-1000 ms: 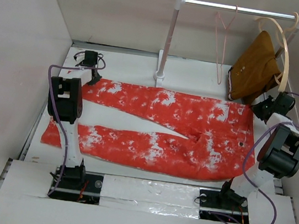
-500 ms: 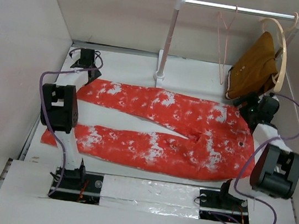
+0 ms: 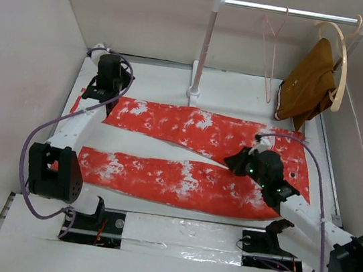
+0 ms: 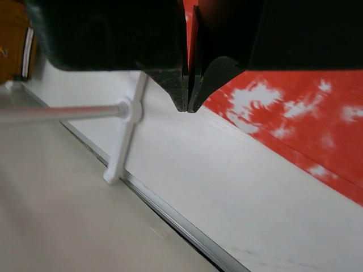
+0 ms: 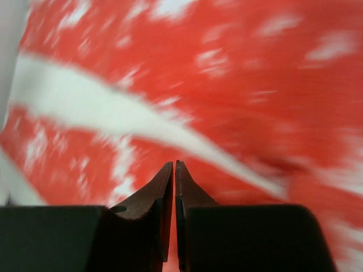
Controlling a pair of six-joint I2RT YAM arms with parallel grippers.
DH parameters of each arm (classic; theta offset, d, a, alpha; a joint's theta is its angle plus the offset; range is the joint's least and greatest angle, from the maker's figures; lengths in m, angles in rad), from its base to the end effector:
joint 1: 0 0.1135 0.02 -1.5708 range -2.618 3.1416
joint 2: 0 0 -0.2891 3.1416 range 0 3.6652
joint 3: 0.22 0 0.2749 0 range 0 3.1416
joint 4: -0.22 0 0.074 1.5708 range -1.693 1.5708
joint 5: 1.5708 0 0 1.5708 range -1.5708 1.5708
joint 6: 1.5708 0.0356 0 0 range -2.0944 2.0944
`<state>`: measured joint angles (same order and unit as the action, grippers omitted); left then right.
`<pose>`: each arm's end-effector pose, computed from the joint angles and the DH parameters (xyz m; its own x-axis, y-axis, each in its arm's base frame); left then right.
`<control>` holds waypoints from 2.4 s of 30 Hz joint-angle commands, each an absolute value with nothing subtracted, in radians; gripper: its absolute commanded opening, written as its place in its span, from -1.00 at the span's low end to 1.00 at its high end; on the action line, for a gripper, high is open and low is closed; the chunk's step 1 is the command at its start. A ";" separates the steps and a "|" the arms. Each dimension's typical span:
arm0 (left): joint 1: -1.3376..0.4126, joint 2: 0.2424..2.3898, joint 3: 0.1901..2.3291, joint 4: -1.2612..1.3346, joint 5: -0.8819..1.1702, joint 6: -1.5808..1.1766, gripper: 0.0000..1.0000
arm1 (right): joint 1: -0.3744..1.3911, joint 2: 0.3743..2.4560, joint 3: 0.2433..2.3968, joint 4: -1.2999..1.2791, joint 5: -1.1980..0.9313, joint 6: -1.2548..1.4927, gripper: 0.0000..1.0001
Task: Place the trousers on the hanger
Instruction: Flatten out the trousers at the center of the board, then fold the trousers at the center of the board.
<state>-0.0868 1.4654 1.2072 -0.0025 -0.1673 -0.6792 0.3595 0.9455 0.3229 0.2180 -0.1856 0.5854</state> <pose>0.3688 -0.0261 0.3624 -0.1528 -0.6084 -0.7787 -0.2195 0.7892 -0.5735 0.1885 0.0779 0.1973 -0.5859 0.3599 -0.7261 -0.2169 0.7936 0.5685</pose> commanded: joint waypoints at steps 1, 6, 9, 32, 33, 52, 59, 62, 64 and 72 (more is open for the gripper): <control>-0.159 1.395 1.158 0.052 -0.149 -0.704 -1.00 | 0.664 0.940 0.403 0.267 -0.158 0.496 -0.84; -0.181 1.290 1.082 0.101 -0.143 -0.709 -1.00 | 1.006 1.244 0.592 0.244 0.023 0.390 -0.85; -0.181 1.267 1.052 0.040 -0.184 -0.701 -1.00 | 1.100 1.417 0.752 0.230 0.017 0.350 -0.83; -0.186 0.830 0.377 -0.023 -0.089 -0.848 -1.00 | 0.990 1.974 1.096 0.193 0.115 0.397 -0.86; -0.186 0.842 0.373 -0.015 -0.089 -0.850 -1.00 | 0.967 1.979 1.117 0.183 0.114 0.391 -0.86; -0.088 0.799 0.512 -0.179 -0.422 -0.960 -0.49 | 1.049 1.708 1.008 0.201 -0.069 0.314 -0.43; 0.187 0.807 0.442 -0.132 -0.255 -0.936 -0.09 | 1.074 1.447 0.827 0.248 -0.113 0.279 0.12; 0.299 0.885 0.460 -0.140 -0.198 -0.928 -0.09 | 1.074 1.347 0.738 0.268 -0.100 0.268 0.18; 0.371 0.958 0.474 -0.146 -0.164 -0.899 -0.09 | 1.074 1.290 0.704 0.256 -0.075 0.267 0.19; 0.512 1.140 0.517 -0.132 -0.169 -0.914 -0.09 | 1.065 1.190 0.621 0.301 -0.095 0.265 0.18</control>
<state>0.4660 1.1133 0.4633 -0.1551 -0.1864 -0.9249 1.0721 1.2285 0.6224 0.2329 -0.0845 0.2859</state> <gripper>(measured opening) 0.457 0.590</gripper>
